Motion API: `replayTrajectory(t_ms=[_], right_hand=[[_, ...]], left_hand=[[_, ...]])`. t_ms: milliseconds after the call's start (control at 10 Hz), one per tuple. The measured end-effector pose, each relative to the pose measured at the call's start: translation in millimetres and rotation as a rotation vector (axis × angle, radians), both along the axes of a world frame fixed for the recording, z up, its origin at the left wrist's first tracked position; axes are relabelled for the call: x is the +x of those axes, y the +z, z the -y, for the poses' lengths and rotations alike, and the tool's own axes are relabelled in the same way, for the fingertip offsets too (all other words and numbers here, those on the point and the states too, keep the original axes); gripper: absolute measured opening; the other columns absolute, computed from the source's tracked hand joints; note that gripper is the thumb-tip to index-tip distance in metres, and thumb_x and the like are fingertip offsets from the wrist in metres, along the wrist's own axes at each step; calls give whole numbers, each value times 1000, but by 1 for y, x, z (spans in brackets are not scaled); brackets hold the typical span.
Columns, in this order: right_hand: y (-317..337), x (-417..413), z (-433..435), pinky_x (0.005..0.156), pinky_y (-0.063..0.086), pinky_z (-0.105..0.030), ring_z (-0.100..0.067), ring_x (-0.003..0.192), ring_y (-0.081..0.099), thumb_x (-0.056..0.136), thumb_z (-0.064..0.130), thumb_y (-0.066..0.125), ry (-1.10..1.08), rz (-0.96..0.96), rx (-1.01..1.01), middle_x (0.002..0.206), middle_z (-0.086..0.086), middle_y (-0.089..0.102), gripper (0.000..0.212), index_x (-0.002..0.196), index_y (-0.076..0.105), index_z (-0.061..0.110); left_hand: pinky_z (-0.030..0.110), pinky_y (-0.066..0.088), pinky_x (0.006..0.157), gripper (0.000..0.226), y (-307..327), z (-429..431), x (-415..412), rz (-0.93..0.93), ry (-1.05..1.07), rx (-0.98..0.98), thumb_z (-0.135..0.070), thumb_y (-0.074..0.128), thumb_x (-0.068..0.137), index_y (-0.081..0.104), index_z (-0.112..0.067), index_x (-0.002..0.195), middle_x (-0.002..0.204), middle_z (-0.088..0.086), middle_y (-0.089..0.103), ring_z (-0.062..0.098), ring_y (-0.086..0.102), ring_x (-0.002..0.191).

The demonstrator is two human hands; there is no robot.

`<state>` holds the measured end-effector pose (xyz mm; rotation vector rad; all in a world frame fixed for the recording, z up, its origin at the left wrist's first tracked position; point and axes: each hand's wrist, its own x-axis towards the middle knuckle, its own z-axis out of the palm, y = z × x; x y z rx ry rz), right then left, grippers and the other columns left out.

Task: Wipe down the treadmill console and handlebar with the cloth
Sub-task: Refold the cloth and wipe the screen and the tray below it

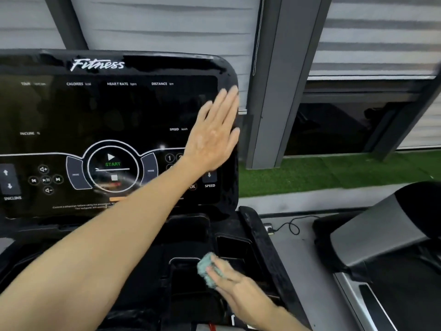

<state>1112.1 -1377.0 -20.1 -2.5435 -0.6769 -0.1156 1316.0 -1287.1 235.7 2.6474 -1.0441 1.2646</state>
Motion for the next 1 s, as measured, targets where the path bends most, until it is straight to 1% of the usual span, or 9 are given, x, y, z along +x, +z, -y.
replayTrajectory(t_ms=[200,300,400,500,600,700,800,900,1000], right_hand=[[5,-26,44,113,26,-15,7,142,17,100,37,40,-16,-121,127,156,19,17,53,150,28,26],[-18,-45,94,103,35,-10,2,141,25,82,2,60,-82,-72,-57,159,17,12,78,149,29,28],[-27,-53,104,111,22,-11,-2,143,22,88,15,39,-83,-56,-141,156,20,22,66,150,28,33],[-18,-34,66,115,12,-13,-11,141,30,81,13,42,-60,-6,-191,147,2,45,59,139,48,22],[0,-8,23,113,9,-9,1,145,13,93,13,43,-4,-53,44,159,16,11,72,142,18,59],[10,-8,14,113,5,-8,13,141,-2,99,25,30,23,-212,155,149,42,-6,64,131,5,75],[-12,-29,50,114,1,-10,14,140,0,90,37,21,-23,-228,-6,153,35,-8,60,145,1,52],[-28,-31,87,110,6,-4,7,143,3,101,29,12,-93,-155,-112,159,17,1,55,152,-8,32],[-31,-36,94,106,17,-1,5,143,-2,101,33,8,-40,-290,-225,151,19,27,53,151,-10,38]], left_hand=[[43,14,122,66,19,20,26,-4,125,-21,-39,23,104,10,2,154,163,20,7,32,8,151],[43,14,122,66,17,22,24,5,114,-45,-38,24,103,10,1,154,163,19,8,31,8,151],[43,14,122,66,17,23,24,13,120,-56,-37,25,103,10,1,155,163,19,8,31,8,152],[42,13,123,66,13,23,25,19,122,-57,-37,24,103,7,1,155,163,18,6,30,6,152],[42,12,123,65,12,23,25,27,124,-69,-37,25,104,8,1,154,164,18,6,30,7,152],[41,14,122,64,13,24,24,43,108,-75,-35,26,104,9,1,154,163,18,8,30,9,151],[41,14,121,63,5,23,18,26,121,-88,-34,26,105,10,2,154,163,19,8,31,9,151],[41,15,121,63,-5,24,14,22,131,-100,-33,25,104,10,2,154,163,18,8,30,8,152],[41,14,122,63,-6,24,14,18,133,-108,-33,26,104,9,1,154,164,18,7,29,7,152]])
